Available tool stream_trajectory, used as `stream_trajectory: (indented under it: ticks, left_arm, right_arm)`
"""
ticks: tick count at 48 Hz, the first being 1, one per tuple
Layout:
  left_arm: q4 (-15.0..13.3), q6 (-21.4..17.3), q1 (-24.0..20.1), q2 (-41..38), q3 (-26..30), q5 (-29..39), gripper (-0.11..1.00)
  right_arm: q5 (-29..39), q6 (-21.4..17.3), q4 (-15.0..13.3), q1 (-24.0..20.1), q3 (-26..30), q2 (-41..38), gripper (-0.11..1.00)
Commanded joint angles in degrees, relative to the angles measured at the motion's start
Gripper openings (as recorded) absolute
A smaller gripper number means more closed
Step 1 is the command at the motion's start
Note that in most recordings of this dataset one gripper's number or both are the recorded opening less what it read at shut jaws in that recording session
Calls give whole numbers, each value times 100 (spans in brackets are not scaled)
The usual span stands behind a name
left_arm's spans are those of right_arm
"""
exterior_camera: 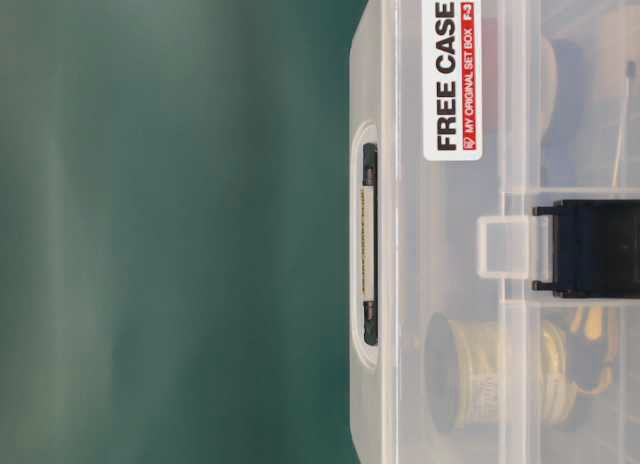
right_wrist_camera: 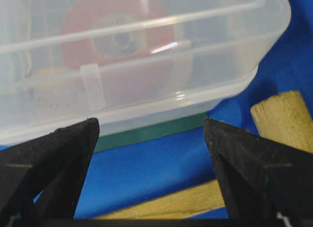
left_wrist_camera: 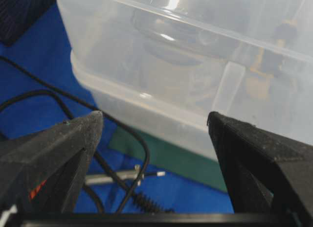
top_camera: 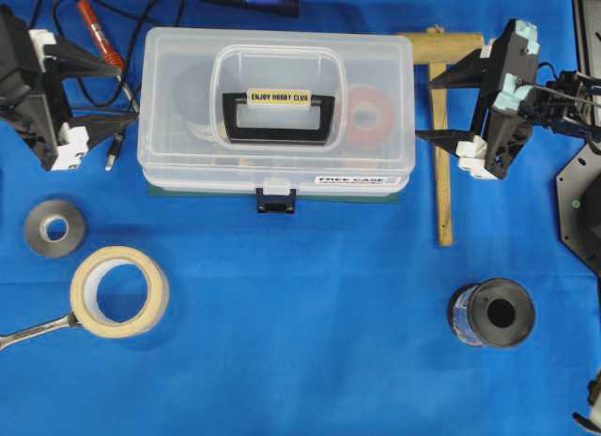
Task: Open the tool box with both arms.
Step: 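Move both grippers inward to the left and right sides of the clear lid, then grip the lid edges with both grippers and lift the lid upward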
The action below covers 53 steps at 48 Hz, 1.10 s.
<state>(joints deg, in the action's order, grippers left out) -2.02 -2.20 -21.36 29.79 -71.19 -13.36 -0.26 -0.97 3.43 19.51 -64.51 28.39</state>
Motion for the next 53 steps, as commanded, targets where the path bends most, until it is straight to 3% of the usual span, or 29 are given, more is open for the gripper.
stream_trajectory:
  ticks: [1,8,32,53]
  left_arm:
    - [-9,0,70,-114,185,-123,90]
    - [-9,0,246,-264,308,-237,90]
    - [0,0,246,-185,422,-185,90]
    - [-9,-18,211,387,519,-97,90]
  right_arm:
    - [-97,0,18,0,158,-18,85]
    - [-193,0,18,-79,167,-18,85]
    - [-229,0,9,-114,334,0,85]
    - [105,9,9,-70,703,483,85]
